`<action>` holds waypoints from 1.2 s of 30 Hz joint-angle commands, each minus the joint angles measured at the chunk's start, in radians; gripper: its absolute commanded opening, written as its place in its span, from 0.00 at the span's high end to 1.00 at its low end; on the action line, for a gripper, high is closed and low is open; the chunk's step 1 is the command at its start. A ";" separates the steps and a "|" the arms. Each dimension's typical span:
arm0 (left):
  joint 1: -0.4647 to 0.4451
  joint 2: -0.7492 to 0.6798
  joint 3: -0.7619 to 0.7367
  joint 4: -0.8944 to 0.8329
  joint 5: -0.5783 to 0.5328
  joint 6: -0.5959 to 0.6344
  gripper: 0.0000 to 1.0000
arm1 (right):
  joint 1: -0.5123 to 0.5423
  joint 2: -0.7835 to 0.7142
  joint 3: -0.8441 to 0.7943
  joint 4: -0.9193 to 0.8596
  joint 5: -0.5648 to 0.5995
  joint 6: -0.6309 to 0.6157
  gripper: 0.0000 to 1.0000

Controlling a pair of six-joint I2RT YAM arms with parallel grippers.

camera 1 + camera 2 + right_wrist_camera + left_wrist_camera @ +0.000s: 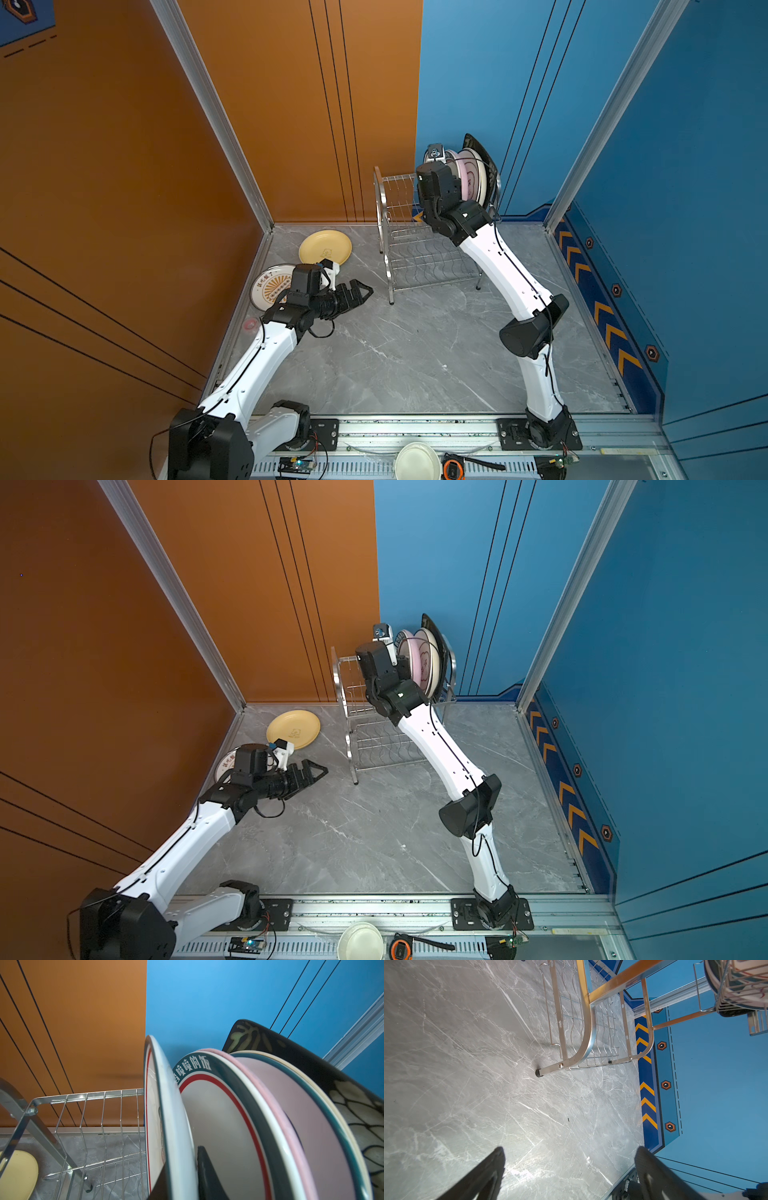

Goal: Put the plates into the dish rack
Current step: 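Lower the character plate into the rack slot beside the green-rimmed plate, then open and withdraw the right gripper while the left gripper moves toward the sunburst plate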

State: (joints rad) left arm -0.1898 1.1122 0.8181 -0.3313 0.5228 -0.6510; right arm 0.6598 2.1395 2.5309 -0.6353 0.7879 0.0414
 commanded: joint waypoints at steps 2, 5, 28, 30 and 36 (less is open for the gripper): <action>0.008 -0.023 -0.014 -0.009 -0.012 0.003 0.02 | -0.008 -0.031 -0.015 0.000 0.014 0.007 0.77; 0.008 -0.025 -0.013 -0.010 -0.015 0.002 0.02 | -0.009 -0.039 -0.025 0.000 0.010 0.008 0.73; 0.009 -0.044 -0.025 -0.009 -0.049 -0.010 0.02 | 0.035 -0.183 -0.137 -0.001 -0.005 0.010 0.44; 0.008 -0.043 -0.025 -0.009 -0.052 -0.011 0.02 | 0.035 -0.196 -0.142 -0.001 -0.010 0.012 0.43; 0.010 -0.045 -0.019 -0.018 -0.070 -0.009 0.02 | 0.078 -0.240 -0.145 -0.029 -0.033 0.032 0.42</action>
State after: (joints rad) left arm -0.1890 1.0863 0.8040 -0.3317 0.4797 -0.6548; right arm 0.7189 1.9617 2.3909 -0.6388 0.7776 0.0494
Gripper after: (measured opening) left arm 0.982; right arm 0.581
